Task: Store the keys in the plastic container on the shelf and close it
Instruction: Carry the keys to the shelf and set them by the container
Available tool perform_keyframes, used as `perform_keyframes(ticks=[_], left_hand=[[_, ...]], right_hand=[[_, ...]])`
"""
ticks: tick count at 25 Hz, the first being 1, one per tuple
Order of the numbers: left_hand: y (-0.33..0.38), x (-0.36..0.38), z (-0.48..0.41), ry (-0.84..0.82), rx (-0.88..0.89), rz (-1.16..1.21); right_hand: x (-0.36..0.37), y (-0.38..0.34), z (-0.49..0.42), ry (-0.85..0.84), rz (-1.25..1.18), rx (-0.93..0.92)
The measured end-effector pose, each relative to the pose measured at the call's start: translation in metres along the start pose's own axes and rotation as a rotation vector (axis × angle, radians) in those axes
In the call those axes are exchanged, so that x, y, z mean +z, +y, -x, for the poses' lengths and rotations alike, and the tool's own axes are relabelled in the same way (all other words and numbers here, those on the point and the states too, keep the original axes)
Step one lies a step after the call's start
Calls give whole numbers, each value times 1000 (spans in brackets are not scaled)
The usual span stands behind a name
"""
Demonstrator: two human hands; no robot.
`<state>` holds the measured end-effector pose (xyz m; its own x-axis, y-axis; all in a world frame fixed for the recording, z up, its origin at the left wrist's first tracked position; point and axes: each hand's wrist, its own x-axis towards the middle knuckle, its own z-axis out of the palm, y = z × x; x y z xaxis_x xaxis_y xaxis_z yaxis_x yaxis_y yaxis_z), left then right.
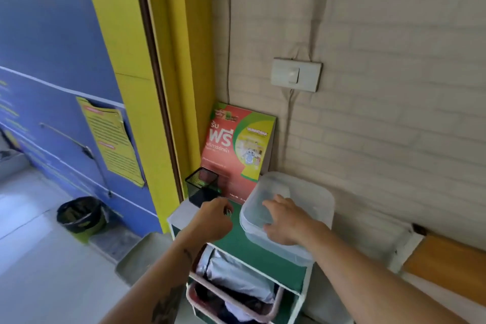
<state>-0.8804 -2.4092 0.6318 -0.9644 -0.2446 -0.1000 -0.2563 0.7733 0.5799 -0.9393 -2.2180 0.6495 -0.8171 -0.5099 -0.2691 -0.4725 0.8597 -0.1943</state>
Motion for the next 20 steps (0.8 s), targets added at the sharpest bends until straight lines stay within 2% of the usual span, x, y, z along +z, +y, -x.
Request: perform_keyframes(ticks=[7, 11, 20], left_hand=[[-41, 46, -47, -140, 3, -75], [-50, 63, -57, -122, 42, -207], [-57, 75, -62, -89, 139, -346]], right_hand=[[21, -12, -14, 33, 71, 86], [29, -20, -17, 69, 124, 103], [32, -24, -21, 98, 201, 112]])
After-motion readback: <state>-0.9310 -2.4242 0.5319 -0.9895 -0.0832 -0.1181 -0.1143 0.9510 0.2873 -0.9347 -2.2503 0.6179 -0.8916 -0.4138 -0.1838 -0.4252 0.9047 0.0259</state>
